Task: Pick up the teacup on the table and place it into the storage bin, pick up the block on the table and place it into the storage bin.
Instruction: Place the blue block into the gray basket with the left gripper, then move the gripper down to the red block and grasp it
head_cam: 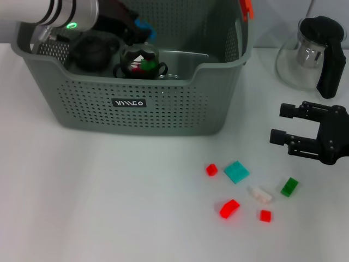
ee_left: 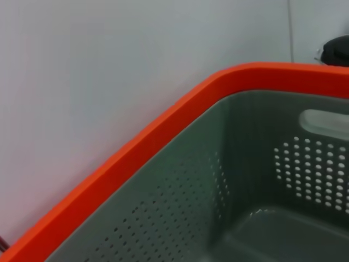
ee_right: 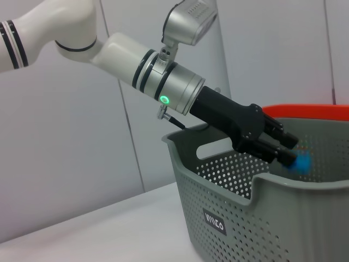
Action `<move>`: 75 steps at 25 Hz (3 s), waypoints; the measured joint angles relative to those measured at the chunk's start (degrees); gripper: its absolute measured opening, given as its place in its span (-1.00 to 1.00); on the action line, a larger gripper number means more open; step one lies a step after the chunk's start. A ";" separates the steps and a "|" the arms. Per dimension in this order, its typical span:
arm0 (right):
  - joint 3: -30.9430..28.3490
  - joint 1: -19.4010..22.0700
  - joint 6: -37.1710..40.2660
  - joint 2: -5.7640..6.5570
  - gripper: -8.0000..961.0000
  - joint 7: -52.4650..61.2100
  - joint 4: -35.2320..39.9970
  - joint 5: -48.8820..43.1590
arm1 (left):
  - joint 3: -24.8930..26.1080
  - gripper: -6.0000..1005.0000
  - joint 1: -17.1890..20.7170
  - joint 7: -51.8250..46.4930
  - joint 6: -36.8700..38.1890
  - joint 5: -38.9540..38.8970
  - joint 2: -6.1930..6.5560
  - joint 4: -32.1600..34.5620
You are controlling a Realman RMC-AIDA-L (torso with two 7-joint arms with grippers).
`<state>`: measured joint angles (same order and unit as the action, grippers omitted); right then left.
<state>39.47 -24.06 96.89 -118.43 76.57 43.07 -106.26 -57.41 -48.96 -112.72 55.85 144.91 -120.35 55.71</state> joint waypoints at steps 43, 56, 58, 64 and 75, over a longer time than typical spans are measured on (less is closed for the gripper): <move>1.16 -1.00 6.51 -0.22 0.55 5.43 5.16 -9.40 | 38.07 0.23 27.40 50.91 49.48 -22.16 -4.02 -8.01; 10.12 -11.44 11.21 -1.50 0.54 25.99 21.49 -33.19 | 38.40 0.23 26.94 51.04 48.52 -19.01 -3.77 -8.96; 12.90 -13.40 11.18 -1.72 0.54 27.22 21.28 -35.10 | 38.41 0.23 27.22 51.29 49.30 -18.92 -3.75 -8.85; 22.82 -15.91 8.19 -1.96 0.53 31.14 21.26 -36.12 | 38.50 0.22 27.64 51.35 49.11 -18.87 -3.93 -9.18; 38.59 -15.86 -2.15 -2.28 0.53 31.91 20.65 -31.80 | 40.36 0.23 27.69 51.37 48.63 -19.18 -3.88 -9.75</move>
<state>78.07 -39.93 94.74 -120.71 108.48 63.72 -138.06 -17.04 -21.27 -61.35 104.48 125.74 -124.22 45.97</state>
